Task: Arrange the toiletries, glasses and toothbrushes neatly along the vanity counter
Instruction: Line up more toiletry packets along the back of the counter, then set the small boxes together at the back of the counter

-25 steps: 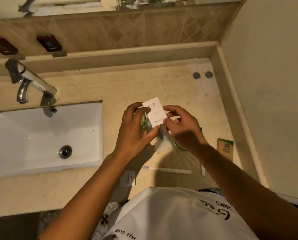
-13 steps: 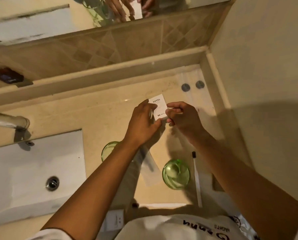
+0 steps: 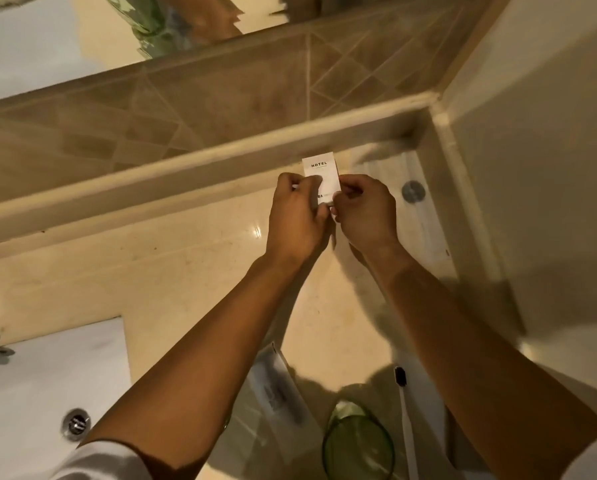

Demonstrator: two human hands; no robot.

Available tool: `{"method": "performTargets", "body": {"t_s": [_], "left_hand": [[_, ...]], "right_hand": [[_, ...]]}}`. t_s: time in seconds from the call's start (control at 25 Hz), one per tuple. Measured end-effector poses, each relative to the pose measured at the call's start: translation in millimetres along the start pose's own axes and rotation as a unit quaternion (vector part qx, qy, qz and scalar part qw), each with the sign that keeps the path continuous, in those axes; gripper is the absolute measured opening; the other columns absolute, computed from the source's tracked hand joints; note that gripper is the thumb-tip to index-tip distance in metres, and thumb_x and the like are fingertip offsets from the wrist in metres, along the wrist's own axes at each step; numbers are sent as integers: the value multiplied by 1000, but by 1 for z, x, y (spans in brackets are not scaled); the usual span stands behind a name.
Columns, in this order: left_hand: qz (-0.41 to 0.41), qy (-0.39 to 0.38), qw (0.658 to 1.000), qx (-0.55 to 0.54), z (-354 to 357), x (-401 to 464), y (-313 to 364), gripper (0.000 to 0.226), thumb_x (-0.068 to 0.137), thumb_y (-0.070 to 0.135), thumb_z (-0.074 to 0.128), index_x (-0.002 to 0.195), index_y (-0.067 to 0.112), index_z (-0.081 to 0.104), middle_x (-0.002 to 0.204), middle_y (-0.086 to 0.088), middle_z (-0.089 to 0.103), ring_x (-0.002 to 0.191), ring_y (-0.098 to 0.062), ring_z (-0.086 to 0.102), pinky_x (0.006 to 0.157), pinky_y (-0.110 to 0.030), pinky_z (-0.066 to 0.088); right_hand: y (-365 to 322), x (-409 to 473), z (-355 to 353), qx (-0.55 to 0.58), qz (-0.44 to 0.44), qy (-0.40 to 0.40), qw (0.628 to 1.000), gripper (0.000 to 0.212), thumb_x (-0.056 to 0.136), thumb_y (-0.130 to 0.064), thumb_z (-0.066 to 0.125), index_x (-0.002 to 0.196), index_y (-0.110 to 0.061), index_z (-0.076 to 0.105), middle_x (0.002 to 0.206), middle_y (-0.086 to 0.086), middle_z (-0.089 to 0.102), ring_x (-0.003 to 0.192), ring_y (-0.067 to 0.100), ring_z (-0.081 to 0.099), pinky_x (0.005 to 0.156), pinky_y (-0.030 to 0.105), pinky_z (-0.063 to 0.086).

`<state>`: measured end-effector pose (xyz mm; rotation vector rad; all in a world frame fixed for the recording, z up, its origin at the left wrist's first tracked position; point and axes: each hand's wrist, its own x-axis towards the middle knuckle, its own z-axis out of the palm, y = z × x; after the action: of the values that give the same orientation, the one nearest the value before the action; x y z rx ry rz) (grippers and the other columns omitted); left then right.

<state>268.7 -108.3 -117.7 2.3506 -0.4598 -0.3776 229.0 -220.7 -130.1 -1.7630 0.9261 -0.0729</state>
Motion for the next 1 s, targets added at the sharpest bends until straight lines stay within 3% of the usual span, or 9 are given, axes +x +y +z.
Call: {"method": "performTargets", "body": {"t_s": [0.12, 0.28, 0.48, 0.68, 0.84, 1.0], "left_hand": [[1, 2, 1000, -13, 4, 5, -5, 41, 87, 8, 65, 128, 8, 64, 126, -11, 50, 105, -29, 62, 93, -27, 48], [10, 8, 1000, -4, 7, 7, -9, 43, 88, 12, 66, 131, 8, 64, 124, -10, 51, 108, -25, 60, 94, -24, 46], [0, 2, 1000, -6, 7, 13, -8, 48, 88, 14, 68, 135, 8, 61, 126, -10, 51, 111, -26, 59, 93, -19, 42], [10, -1, 1000, 13, -7, -10, 1, 61, 88, 11, 67, 146, 14, 49, 135, -12, 48, 116, -27, 56, 92, -17, 37], [24, 24, 999, 2, -43, -66, 11, 46, 91, 15, 65, 137, 13, 57, 131, -10, 54, 110, -26, 61, 90, -22, 43], [30, 111, 993, -23, -94, -154, 5, 26, 92, 15, 62, 117, 14, 68, 111, -2, 65, 88, -13, 65, 77, -27, 49]], "right_hand": [[4, 10, 3, -25, -10, 0, 1000, 32, 85, -16, 61, 112, -27, 74, 111, -4, 72, 96, 16, 71, 86, 41, 61], [9, 13, 6, -42, -8, 3, 999, 32, 91, -13, 61, 118, -27, 72, 116, -3, 69, 100, 17, 70, 89, 37, 61], [7, 14, 6, -45, -10, -10, 999, 35, 86, -20, 62, 118, -28, 71, 117, -5, 71, 103, 14, 69, 89, 36, 61], [3, -9, -15, -34, 9, -3, 999, 42, 89, -21, 67, 130, -25, 61, 131, -1, 60, 112, 21, 65, 96, 43, 57], [-13, -64, -40, -33, 2, -37, 999, 34, 89, -20, 61, 122, -27, 63, 123, -4, 64, 109, 22, 67, 96, 48, 56], [-33, -141, -50, -104, -90, -103, 985, 26, 92, -15, 59, 114, -22, 70, 112, -5, 70, 98, 13, 67, 97, 33, 54]]}}
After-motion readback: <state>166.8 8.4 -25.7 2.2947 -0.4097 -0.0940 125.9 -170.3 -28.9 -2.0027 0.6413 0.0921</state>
